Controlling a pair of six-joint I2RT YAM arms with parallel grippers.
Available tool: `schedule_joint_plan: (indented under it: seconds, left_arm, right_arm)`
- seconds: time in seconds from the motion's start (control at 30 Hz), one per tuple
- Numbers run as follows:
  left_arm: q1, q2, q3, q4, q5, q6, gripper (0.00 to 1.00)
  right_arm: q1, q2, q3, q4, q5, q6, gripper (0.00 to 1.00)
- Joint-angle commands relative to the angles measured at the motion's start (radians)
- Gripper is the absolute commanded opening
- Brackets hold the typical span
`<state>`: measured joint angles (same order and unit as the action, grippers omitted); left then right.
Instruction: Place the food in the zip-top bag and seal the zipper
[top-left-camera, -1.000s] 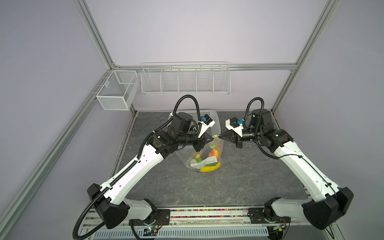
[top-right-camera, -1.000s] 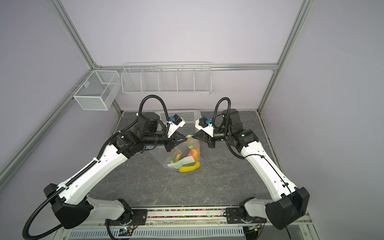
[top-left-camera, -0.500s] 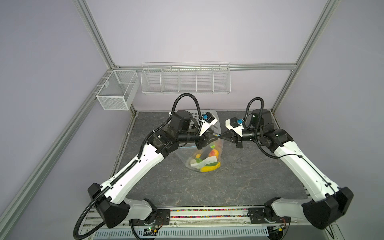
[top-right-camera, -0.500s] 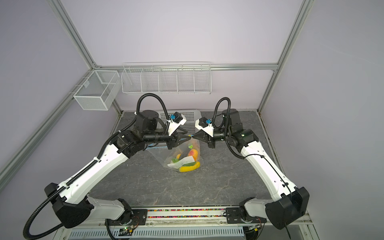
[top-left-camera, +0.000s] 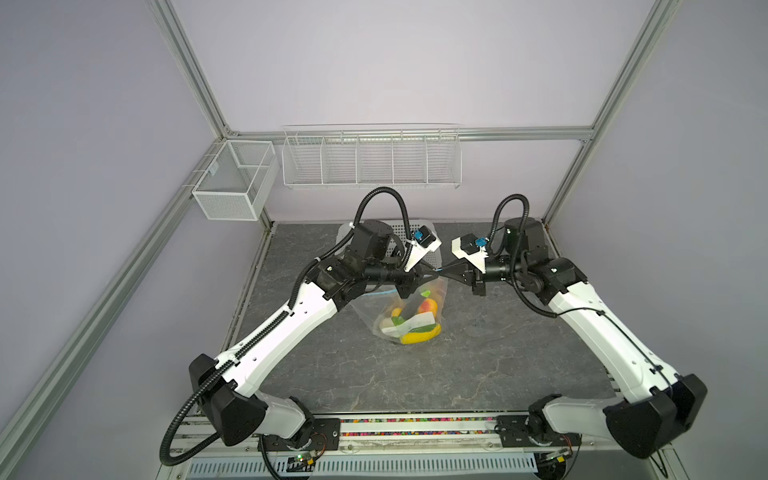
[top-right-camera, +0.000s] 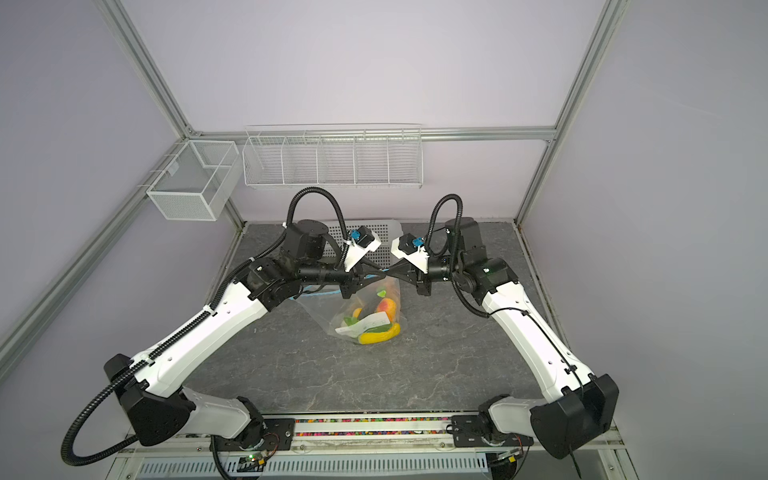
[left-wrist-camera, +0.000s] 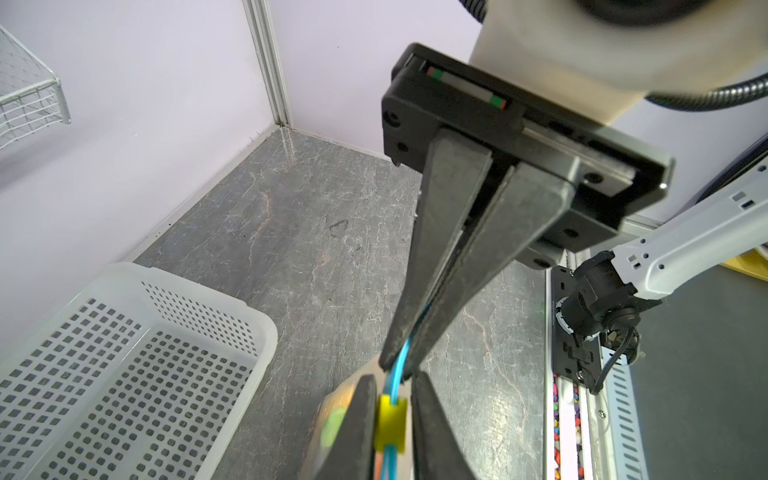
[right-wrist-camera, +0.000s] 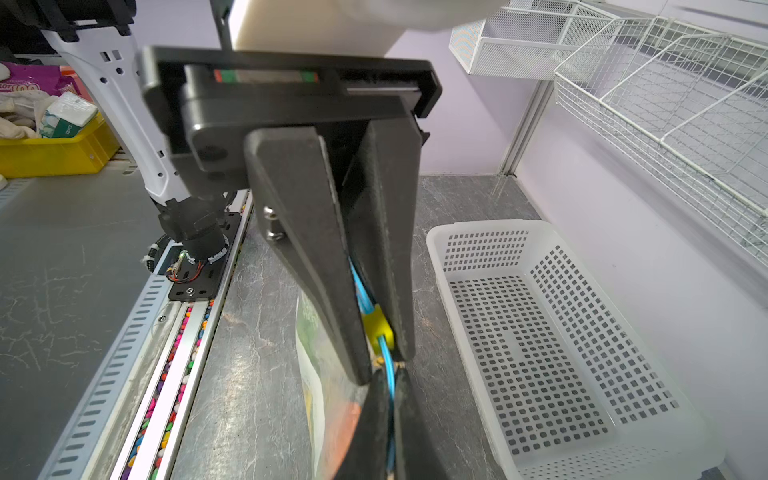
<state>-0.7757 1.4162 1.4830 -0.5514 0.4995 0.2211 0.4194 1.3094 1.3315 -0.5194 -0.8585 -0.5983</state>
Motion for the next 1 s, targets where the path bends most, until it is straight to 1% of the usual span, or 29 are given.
schedule_joint_plan:
  seconds: [0.0,0.13,0.5,0.97]
  left_arm:
    - [0.000,-0.009,0.027,0.008,-0.001,0.010,0.13]
    - [0.000,-0.018,0.022,0.010,-0.009,0.007,0.08]
    - [0.000,-0.062,-0.017,-0.022,-0.063,0.015,0.08]
    - [0.001,-0.128,-0.056,-0.079,-0.136,0.032,0.08]
  right_arm:
    - [-0.002,0.007,0.014,0.004,-0.034,-0.009,0.07]
    - [-0.001,0.005,0.015,0.003,-0.034,-0.008,0.07]
    - [-0.001,0.003,0.009,0.013,-0.010,0.006,0.07]
    - [-0.002,-0.029,-0.036,0.098,0.079,0.070,0.06]
